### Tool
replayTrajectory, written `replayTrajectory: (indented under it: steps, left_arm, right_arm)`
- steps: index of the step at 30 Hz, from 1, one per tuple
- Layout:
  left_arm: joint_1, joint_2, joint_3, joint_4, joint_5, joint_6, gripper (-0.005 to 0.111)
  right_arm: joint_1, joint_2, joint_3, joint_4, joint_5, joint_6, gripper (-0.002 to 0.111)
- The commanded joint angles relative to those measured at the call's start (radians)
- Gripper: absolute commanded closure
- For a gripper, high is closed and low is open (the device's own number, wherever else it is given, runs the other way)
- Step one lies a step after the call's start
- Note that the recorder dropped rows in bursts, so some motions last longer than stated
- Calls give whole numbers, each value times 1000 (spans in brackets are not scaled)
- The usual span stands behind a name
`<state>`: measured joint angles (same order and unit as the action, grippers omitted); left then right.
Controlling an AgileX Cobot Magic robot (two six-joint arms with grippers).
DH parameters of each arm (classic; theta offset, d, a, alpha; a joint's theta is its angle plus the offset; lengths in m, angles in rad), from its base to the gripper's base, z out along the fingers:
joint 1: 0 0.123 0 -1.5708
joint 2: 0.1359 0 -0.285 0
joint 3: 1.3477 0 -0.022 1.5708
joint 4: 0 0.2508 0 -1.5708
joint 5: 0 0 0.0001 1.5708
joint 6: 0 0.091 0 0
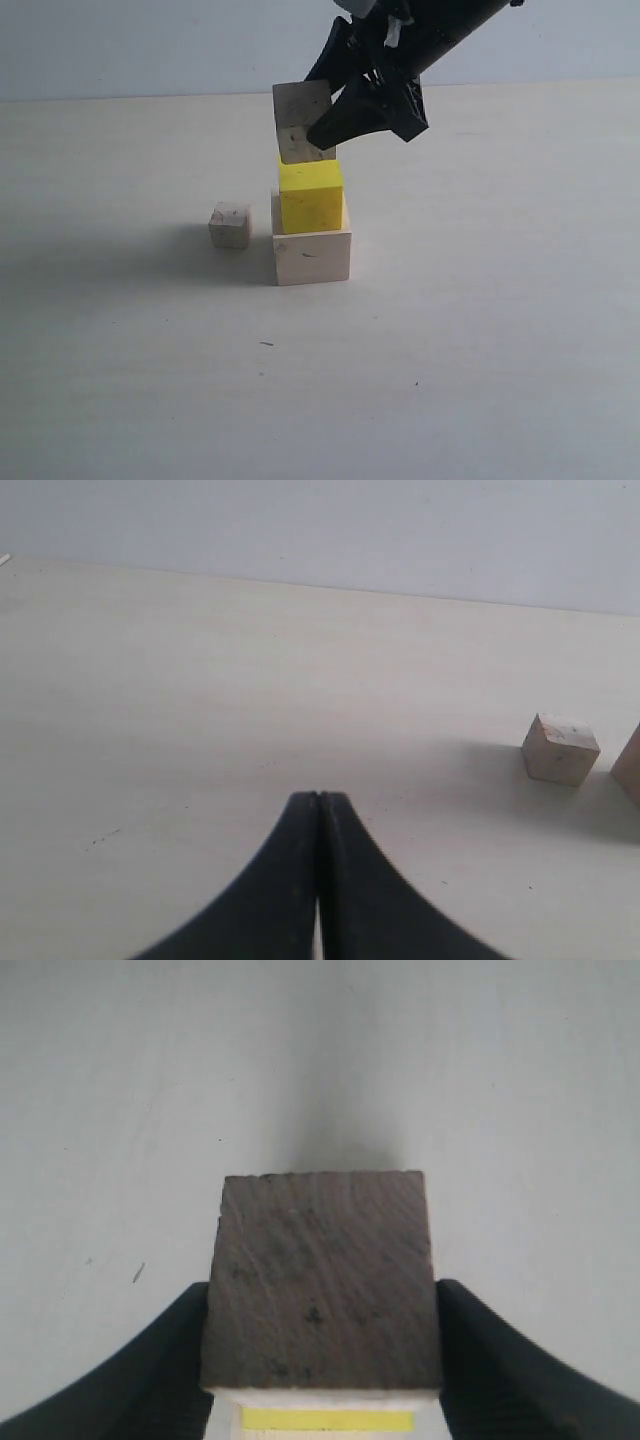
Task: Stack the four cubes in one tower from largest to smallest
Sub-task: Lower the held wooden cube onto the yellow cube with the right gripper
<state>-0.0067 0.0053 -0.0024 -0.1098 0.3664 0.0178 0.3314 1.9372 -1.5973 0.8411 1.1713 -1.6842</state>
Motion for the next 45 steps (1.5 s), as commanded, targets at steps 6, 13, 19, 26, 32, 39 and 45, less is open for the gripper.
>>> replayTrajectory:
  steps: [6, 13, 19, 26, 32, 39, 45]
  left_arm:
    - [-6, -5, 2, 2, -9, 4, 107]
    - [-6, -5, 2, 2, -9, 4, 107]
    - [-6, -5, 2, 2, -9, 4, 107]
    - [-6, -5, 2, 2, -9, 4, 107]
    - [-6, -5, 2, 2, -9, 4, 107]
    - [-6, -5, 2, 2, -9, 4, 107]
    - [-6, -5, 2, 2, -9, 4, 107]
  right_arm:
    - [-1, 52, -16, 55, 2, -36, 108]
    - [-7, 55, -16, 33, -16, -35, 108]
    - [-19, 55, -16, 33, 20, -33, 108]
    - [-32, 55, -16, 66, 42, -33, 108]
    - [-32, 55, -16, 97, 50, -43, 108]
    - [-32, 55, -16, 80, 50, -43, 108]
    - [-32, 57, -16, 82, 50, -43, 108]
